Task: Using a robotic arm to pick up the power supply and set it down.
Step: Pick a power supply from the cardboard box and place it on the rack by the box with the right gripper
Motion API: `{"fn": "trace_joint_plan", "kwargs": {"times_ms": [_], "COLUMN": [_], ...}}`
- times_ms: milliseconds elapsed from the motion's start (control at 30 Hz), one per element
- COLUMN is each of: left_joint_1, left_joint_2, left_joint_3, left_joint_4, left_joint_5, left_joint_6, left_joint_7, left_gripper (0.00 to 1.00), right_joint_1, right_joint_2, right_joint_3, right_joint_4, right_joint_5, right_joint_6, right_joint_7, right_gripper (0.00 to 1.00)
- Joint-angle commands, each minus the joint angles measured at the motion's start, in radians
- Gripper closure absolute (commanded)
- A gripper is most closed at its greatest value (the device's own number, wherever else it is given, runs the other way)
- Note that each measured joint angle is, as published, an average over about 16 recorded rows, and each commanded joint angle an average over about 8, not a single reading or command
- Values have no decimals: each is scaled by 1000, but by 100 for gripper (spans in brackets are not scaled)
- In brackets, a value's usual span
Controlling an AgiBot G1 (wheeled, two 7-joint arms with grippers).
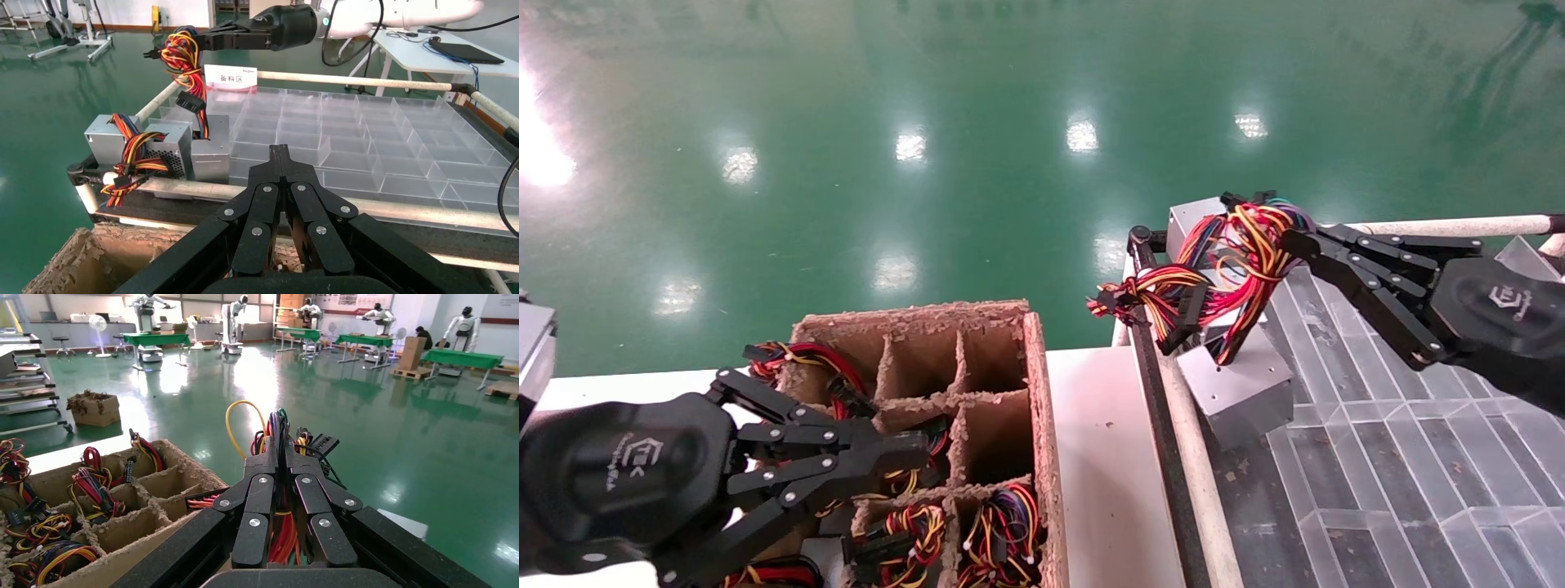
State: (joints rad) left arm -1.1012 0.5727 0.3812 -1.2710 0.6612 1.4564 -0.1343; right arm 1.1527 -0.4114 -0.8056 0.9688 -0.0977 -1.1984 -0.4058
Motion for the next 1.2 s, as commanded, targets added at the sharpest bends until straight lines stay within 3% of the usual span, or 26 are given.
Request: {"fn": "trace_joint_plan", "kwargs": {"times_ms": [33,633,1200], "left_joint_1": [0,0,0], "left_joint_2": [0,0,0], "left_joint_3": [0,0,0], "left_joint_4": [0,0,0], "left_joint_5": [0,0,0], "left_joint_6": [0,0,0], "left_joint_7": [0,0,0], "left_gripper": [100,100,100], "right_joint_1": [15,49,48], "right_joint_2": [-9,32,-41], "right_joint_3": [-3,-10,0], "right_joint_4": [-3,96,-60], "right_joint_5": [-12,-47,-23], "right_joint_6": [-3,47,47], "right_joint_7": [10,57,17], "right_gripper": [100,100,100]}}
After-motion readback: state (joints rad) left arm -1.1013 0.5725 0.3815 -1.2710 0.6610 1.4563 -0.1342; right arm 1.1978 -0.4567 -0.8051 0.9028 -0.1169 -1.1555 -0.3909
